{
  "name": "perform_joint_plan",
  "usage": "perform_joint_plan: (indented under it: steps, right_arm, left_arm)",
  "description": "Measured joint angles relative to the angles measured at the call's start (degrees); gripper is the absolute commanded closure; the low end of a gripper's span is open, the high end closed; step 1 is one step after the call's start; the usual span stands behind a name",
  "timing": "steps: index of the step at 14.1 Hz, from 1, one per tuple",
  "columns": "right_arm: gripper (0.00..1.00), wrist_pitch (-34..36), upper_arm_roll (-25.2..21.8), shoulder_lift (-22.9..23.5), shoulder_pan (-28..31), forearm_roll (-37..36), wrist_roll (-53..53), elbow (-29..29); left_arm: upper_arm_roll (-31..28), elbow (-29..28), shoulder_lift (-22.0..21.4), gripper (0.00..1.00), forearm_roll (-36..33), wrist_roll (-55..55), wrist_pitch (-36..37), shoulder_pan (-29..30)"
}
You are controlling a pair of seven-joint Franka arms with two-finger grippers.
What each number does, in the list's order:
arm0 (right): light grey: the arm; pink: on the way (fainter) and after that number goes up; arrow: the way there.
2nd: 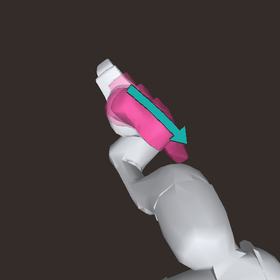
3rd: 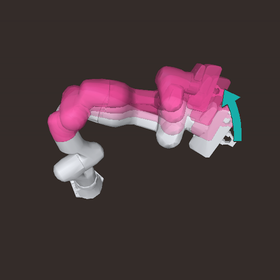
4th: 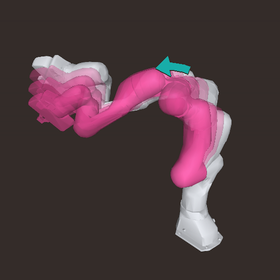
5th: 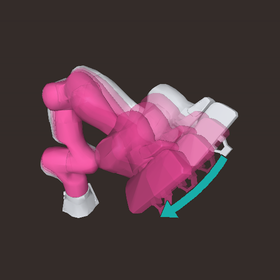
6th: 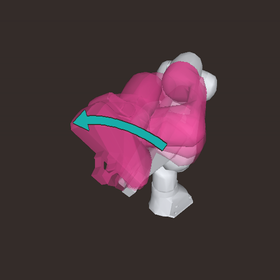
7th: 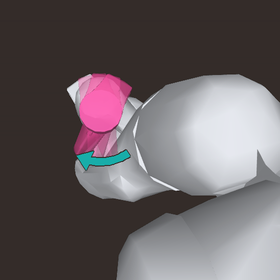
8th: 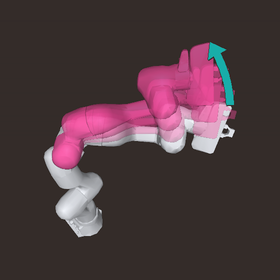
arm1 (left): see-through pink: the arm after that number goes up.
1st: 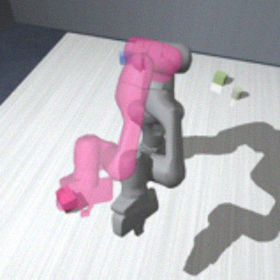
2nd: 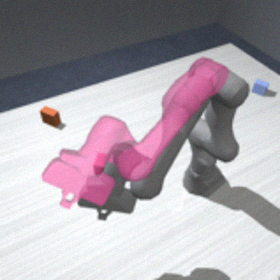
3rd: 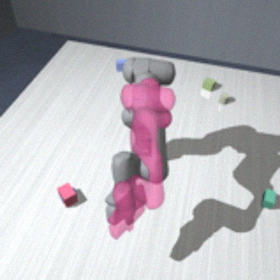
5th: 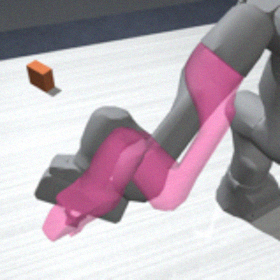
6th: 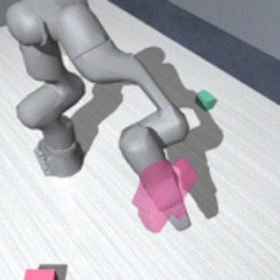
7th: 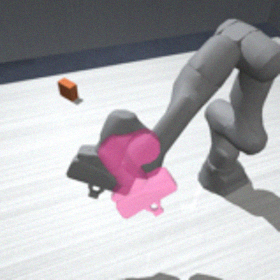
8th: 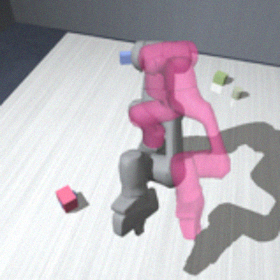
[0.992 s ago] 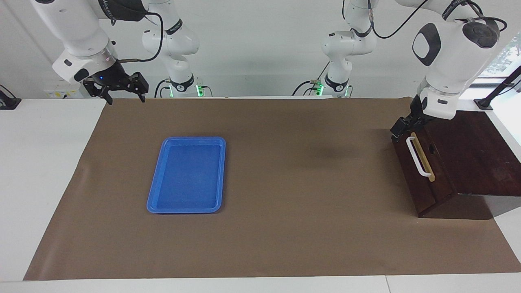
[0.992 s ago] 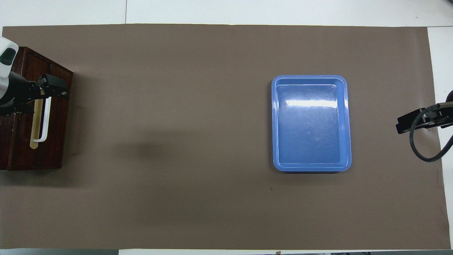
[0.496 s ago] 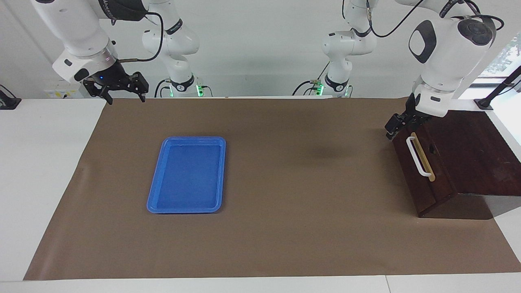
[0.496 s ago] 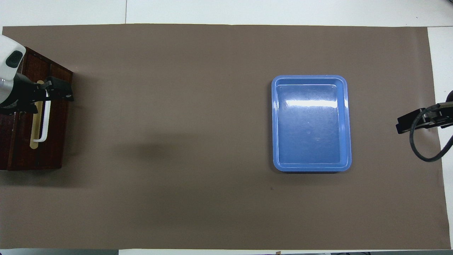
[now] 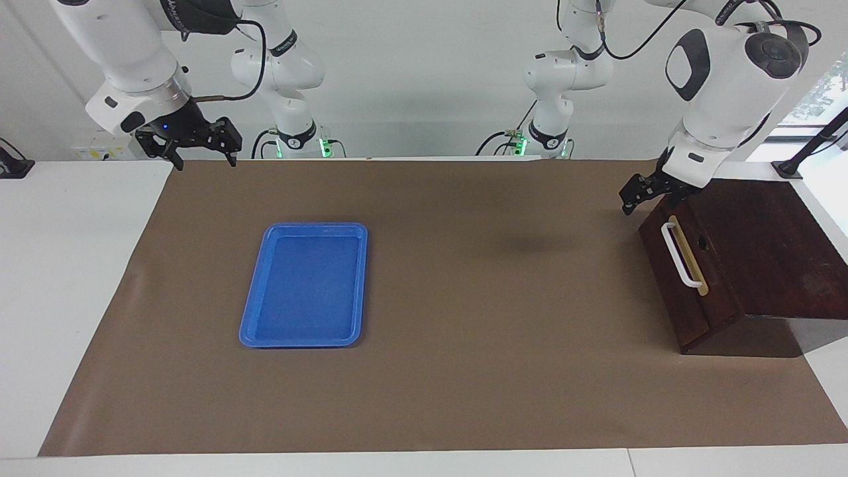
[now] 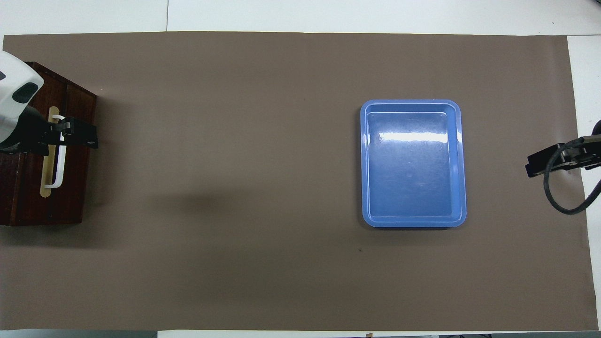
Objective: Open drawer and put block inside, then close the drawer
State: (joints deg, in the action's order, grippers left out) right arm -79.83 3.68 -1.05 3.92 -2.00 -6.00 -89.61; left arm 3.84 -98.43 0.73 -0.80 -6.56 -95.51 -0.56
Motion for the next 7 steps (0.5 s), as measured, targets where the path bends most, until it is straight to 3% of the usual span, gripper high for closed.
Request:
perform_joint_plan:
  steps: [7]
  right_arm:
    - [0.0, 0.0, 0.0, 0.0, 0.0, 0.0, 0.0, 0.0]
  left_arm:
    - [0.03, 0.0, -0.19, 0.0, 0.33, 2.17, 0.74, 0.0]
